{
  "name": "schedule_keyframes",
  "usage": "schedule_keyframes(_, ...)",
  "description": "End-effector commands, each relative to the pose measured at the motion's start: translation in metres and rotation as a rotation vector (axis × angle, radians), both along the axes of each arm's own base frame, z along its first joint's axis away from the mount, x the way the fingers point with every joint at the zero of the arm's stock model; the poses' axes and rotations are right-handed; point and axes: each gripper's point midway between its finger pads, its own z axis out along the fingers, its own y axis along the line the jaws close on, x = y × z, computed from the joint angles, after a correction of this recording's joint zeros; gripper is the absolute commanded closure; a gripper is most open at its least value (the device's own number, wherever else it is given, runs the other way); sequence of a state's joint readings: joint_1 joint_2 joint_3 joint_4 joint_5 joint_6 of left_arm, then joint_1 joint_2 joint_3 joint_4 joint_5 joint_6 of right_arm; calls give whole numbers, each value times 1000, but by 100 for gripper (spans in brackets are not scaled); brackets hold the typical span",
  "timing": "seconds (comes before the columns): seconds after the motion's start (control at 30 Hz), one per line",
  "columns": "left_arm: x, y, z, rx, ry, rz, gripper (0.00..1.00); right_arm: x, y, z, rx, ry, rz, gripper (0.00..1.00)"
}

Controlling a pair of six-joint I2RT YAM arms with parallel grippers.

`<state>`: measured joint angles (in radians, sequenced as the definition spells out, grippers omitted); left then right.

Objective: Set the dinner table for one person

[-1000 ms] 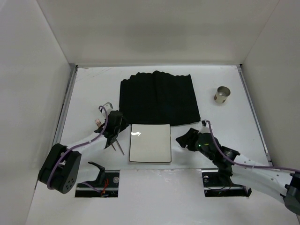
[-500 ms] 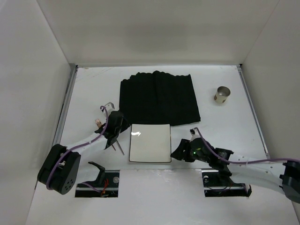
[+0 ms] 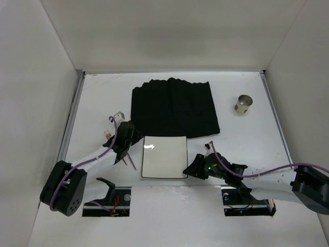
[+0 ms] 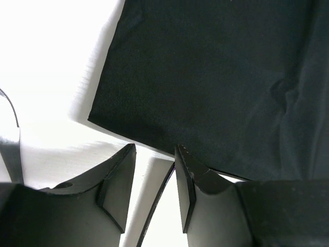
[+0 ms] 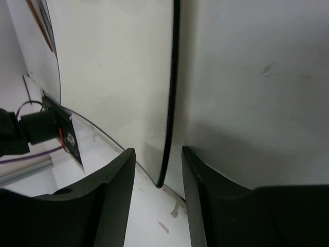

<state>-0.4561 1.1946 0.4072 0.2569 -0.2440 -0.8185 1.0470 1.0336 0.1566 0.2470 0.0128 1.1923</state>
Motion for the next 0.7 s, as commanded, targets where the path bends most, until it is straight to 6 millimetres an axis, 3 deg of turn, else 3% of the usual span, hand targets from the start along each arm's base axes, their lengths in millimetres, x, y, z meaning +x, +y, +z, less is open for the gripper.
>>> schedule_keyframes(0.0,3,1,11,-28,-40,13,66,17,-13,3,37,-16,-117,53)
schedule_keyframes(0.23,3,-3,15,-54,-45,7,66,19,-17,1,33,-7,-138,57)
schedule_keyframes(0.43,2,-2,17,-62,-48,11,66,4,1,-12,19,44,-39,56)
schedule_keyframes(0.67,1,-2,15,-71,-40,9,66,0,4,-40,19,119,-83,58)
